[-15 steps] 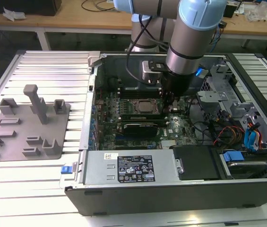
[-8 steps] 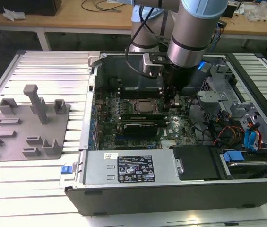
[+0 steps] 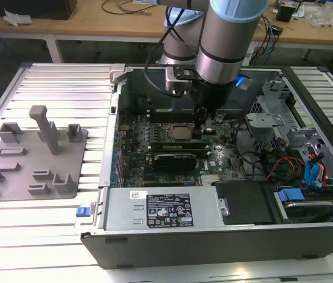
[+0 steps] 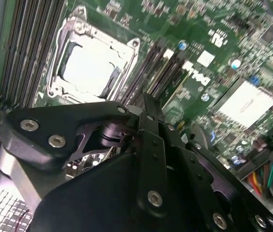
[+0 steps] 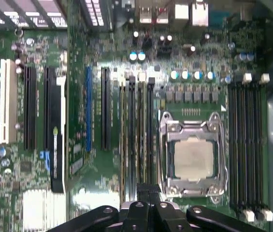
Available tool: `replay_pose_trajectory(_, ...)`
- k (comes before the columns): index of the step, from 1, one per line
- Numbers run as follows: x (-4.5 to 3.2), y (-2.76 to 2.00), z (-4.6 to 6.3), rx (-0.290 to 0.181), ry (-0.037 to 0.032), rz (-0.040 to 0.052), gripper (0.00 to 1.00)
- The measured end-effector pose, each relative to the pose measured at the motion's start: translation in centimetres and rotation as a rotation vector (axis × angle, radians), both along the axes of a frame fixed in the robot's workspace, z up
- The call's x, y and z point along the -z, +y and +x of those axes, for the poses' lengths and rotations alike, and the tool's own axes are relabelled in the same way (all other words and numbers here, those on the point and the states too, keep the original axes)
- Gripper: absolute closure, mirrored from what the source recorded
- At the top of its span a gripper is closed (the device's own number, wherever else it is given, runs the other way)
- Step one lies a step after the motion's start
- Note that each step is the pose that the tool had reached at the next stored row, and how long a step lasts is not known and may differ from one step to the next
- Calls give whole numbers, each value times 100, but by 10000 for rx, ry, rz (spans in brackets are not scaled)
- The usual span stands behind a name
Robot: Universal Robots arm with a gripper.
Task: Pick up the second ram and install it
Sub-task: 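Press down the second ram until it locks into place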
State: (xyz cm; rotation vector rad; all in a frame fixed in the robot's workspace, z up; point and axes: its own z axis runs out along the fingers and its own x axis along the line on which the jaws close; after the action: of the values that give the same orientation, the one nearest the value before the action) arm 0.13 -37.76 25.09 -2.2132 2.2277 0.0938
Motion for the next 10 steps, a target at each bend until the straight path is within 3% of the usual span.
replay_pose_trajectory(5, 1, 0, -120, 5, 0, 0, 92)
replay_pose_trajectory(10, 1, 0, -125, 5, 0, 0, 92)
